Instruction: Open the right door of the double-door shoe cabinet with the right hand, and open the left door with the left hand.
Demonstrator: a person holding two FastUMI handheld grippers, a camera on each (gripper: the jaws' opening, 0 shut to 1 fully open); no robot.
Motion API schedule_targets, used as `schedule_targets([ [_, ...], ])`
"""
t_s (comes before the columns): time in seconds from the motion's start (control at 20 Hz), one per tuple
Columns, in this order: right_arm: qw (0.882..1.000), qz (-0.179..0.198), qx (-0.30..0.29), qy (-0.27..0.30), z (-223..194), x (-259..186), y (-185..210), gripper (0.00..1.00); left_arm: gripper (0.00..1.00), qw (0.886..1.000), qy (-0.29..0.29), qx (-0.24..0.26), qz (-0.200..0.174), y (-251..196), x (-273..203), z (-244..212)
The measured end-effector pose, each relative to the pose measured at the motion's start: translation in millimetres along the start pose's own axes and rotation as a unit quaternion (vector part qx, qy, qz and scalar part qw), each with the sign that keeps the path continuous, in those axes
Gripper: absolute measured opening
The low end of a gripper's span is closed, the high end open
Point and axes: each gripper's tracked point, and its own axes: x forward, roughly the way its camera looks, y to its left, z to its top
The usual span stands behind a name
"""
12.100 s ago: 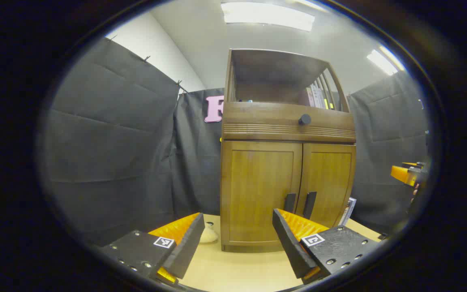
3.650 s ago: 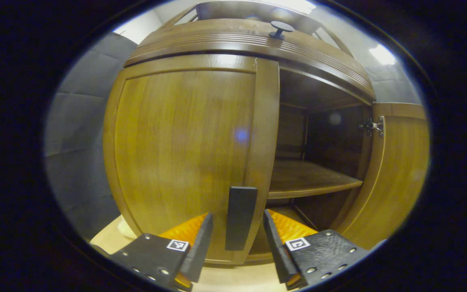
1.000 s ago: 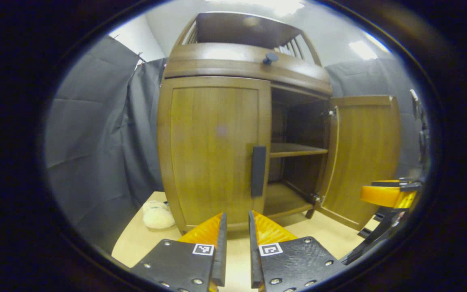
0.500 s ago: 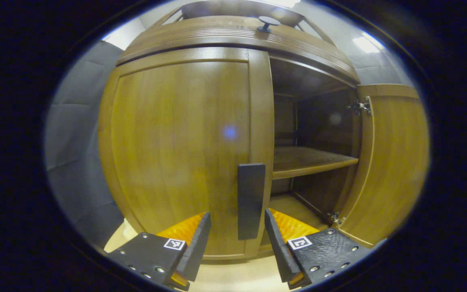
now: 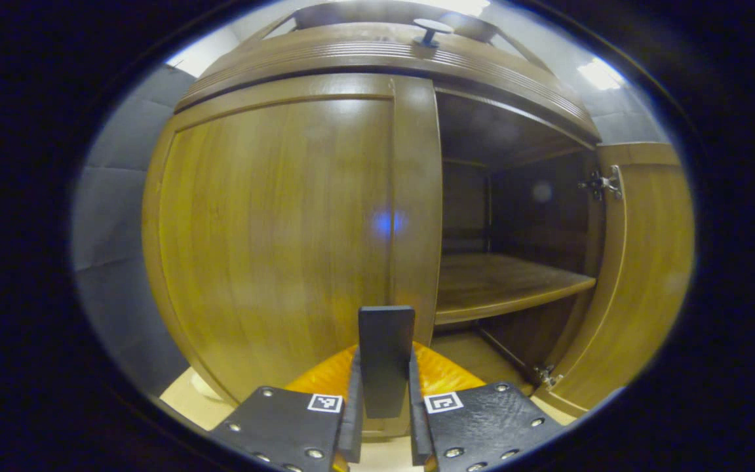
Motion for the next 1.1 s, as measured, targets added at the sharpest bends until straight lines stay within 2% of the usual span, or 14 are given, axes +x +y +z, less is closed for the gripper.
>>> schedule_targets([
  [0.15,1.0,0.012,-0.002,-0.001,1.8,3.0,3.0,0.96,0.29,1.0,-0.013,-0.016,-0.007,0.3,-3.0,2.9],
  [0.25,1.0,0.018,-0.008,-0.001,2.0,4.6,4.3,0.92,0.28,1.0,-0.007,-0.01,-0.009,2.4,-4.2,1.7],
  [0.35,1.0,0.023,-0.012,-0.006,4.8,5.0,6.3,0.95,0.29,1.0,-0.006,-0.014,-0.011,1.6,-9.4,3.3],
  [0.4,1.0,0.025,-0.013,-0.008,6.5,6.0,6.6,0.95,0.14,1.0,-0.006,-0.014,-0.013,2.4,-12.4,4.9],
  [0.45,1.0,0.027,-0.012,-0.01,7.5,6.6,7.6,0.92,0.14,1.0,-0.008,-0.012,-0.015,3.0,-16.8,3.9],
  [0.5,0.999,0.029,-0.01,-0.011,7.7,7.4,8.5,0.92,0.28,1.0,-0.008,-0.009,-0.017,3.5,-22.6,3.3],
  [0.55,0.999,0.032,-0.008,-0.011,7.0,8.4,10.0,0.92,0.21,1.0,-0.01,-0.008,-0.02,4.6,-33.7,2.5],
  [0.6,0.999,0.036,-0.005,-0.009,5.5,8.9,11.4,0.92,0.21,1.0,-0.011,-0.009,-0.023,6.0,-42.4,2.2],
  [0.65,0.999,0.04,-0.003,-0.007,4.7,9.5,13.8,0.92,0.14,1.0,-0.01,-0.01,-0.025,8.2,-51.5,-0.5],
  [0.7,0.999,0.043,-0.001,-0.006,4.1,10.6,15.8,0.95,0.29,1.0,-0.009,-0.01,-0.026,10.6,-60.1,-0.8],
  [0.75,0.999,0.046,0.0,-0.007,4.7,11.6,18.5,0.92,0.14,1.0,-0.009,-0.009,-0.026,13.1,-68.8,-1.3],
  [1.0,0.997,0.071,-0.004,-0.008,5.3,16.2,34.9,0.92,0.14,1.0,-0.007,-0.014,-0.027,29.9,-114.6,-3.6],
  [1.05,0.997,0.077,-0.005,-0.008,4.7,16.4,40.0,0.95,0.14,1.0,-0.007,-0.015,-0.026,34.9,-124.5,-4.9],
  [1.1,0.997,0.083,-0.007,-0.008,4.9,17.5,44.5,0.92,0.21,1.0,-0.006,-0.014,-0.024,40.8,-133.9,-4.1],
])
